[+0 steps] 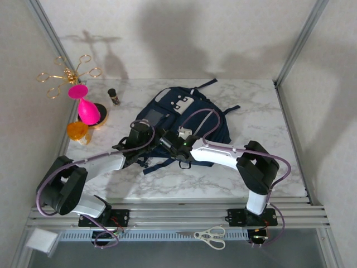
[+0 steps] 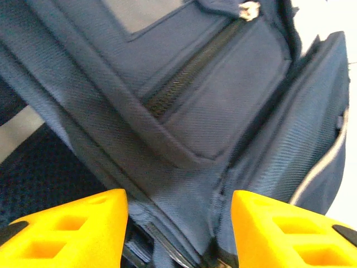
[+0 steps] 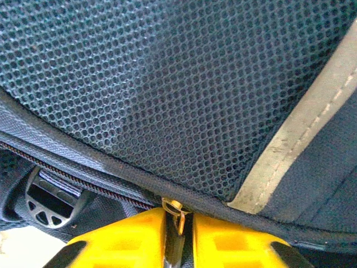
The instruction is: Pack the student bag
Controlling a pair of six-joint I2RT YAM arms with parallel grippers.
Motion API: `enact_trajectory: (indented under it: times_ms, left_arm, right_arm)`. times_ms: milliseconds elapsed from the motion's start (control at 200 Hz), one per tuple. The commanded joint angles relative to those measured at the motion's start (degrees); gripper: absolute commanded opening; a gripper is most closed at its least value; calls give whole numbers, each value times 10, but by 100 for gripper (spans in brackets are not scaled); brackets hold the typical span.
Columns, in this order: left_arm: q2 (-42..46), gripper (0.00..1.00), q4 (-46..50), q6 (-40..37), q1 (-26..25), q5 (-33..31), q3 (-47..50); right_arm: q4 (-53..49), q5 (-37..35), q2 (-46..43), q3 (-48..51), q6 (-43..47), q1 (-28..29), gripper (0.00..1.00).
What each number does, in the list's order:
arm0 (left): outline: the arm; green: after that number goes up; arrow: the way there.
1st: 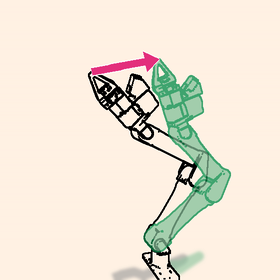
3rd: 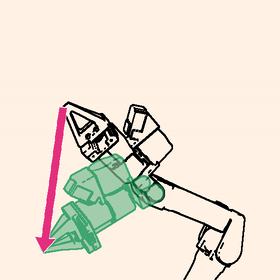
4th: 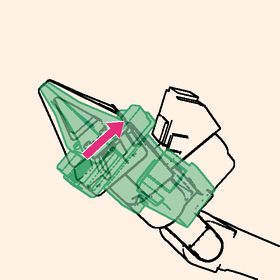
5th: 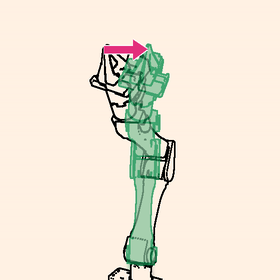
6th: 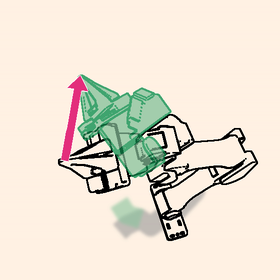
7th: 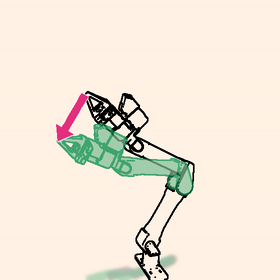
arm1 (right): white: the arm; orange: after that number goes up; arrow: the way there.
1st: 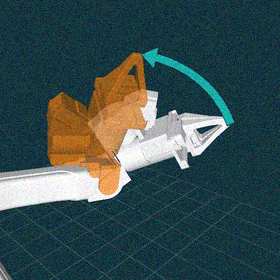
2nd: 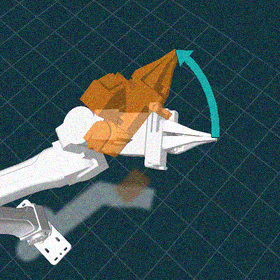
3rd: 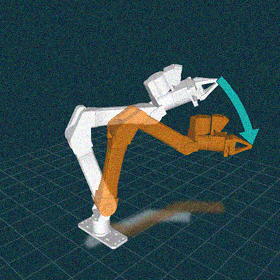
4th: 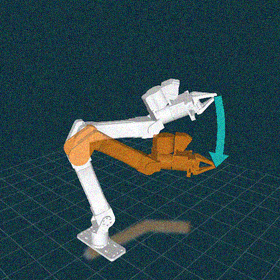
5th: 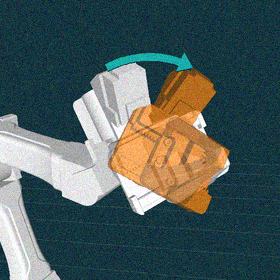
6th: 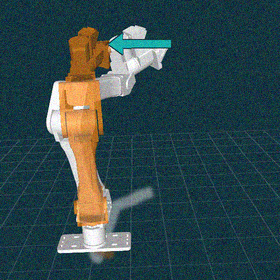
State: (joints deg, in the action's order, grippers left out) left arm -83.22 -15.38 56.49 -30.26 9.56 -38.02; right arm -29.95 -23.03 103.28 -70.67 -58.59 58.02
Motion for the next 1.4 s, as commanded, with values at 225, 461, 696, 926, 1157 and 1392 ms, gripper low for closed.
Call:
enact_trajectory:
  times_ms: [225,461,696,926,1157,1392]
  left_arm:
    - [-91,46,-31,-18,24,-85,-35]
    - [-185,41,-52,-84,65,-42,-118]
    - [-137,44,-76,-59,57,36,-107]
    - [-18,48,-72,90,-54,-19,-30]
    - [-79,45,-122,174,-109,-30,-50]
    - [-156,36,-152,212,-121,-71,-94]
  right_arm:
    - [-21,-14,-59,14,29,-5,0]
    - [-29,-3,-155,122,56,-37,0]
    - [61,42,-200,155,117,-62,0]
    - [101,69,-181,141,129,-61,0]
    - [113,62,-187,156,131,-61,0]
    - [130,57,-198,171,131,-61,0]
